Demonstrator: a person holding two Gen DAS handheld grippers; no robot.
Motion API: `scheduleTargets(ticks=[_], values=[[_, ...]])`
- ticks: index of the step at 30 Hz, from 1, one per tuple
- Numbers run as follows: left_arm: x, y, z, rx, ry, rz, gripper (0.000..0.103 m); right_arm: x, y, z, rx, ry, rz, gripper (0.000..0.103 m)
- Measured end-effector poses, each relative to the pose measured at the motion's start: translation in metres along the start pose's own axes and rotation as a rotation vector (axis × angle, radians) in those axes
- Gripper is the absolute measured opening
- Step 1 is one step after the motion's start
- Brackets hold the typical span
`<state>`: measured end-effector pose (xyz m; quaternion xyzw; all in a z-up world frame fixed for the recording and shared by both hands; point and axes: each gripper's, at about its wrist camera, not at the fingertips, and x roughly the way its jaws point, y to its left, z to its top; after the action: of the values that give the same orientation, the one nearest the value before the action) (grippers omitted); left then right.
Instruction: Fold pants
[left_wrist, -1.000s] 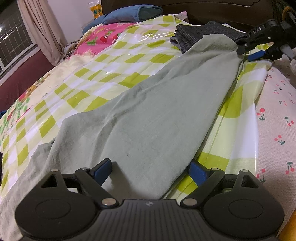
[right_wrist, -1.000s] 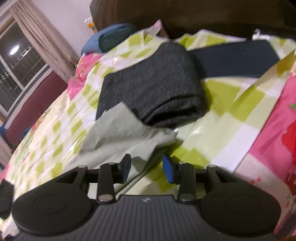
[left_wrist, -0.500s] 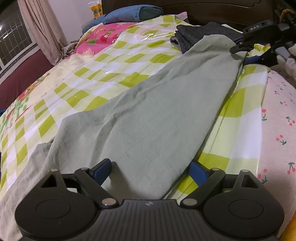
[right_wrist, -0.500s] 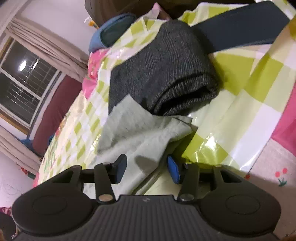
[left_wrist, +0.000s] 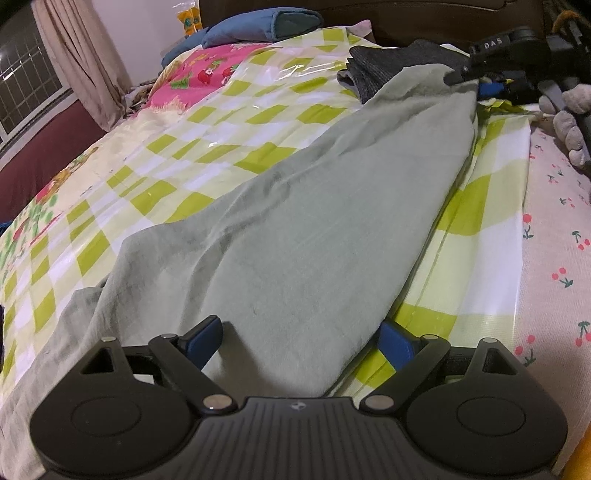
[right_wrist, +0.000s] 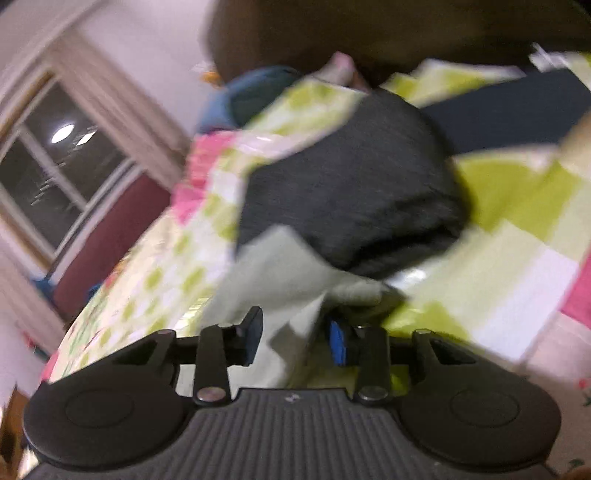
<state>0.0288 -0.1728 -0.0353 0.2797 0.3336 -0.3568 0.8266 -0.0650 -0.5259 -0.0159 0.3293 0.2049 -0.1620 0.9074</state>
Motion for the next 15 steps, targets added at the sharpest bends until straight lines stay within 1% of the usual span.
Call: scheduleTargets(ticks=[1,2,4,5,7,10,11,14,15], values=[[0.001,0.0,0.0,-0.001,0.002,-0.002,0.103,0.003,0.003,-0.001,-0.031,-0.004,-0.019,0.038],[0.001,0.001,0.0,-0.002,0.003,-0.003,0.103,0.011,-0.001,-0.001,-0.028,0.016,-0.041,0.038],[0.001,0.001,0.0,-0.004,0.0,-0.002,0.103,0.026,-0.013,-0.001,0.045,0.068,-0.068,0.034],[0.0,0.001,0.0,-0.005,0.0,0.0,0.103,0.027,-0.017,0.0,0.068,0.076,-0.075,0.031],[0.001,0.0,0.0,-0.004,0.0,0.002,0.103,0.022,-0.019,0.002,0.089,0.078,-0.045,0.035],[0.001,0.0,0.0,-0.007,0.0,-0.002,0.103,0.014,-0.019,-0.001,0.083,0.107,-0.037,0.041],[0.001,0.001,0.0,-0.013,-0.001,-0.003,0.103,0.014,-0.019,-0.002,0.081,0.108,-0.028,0.045],[0.001,0.001,-0.001,-0.017,-0.003,0.002,0.103,0.024,-0.018,-0.001,0.113,0.096,-0.026,0.054],[0.001,0.001,-0.001,-0.019,-0.003,0.003,0.103,0.028,-0.015,0.0,0.121,0.087,-0.022,0.055]])
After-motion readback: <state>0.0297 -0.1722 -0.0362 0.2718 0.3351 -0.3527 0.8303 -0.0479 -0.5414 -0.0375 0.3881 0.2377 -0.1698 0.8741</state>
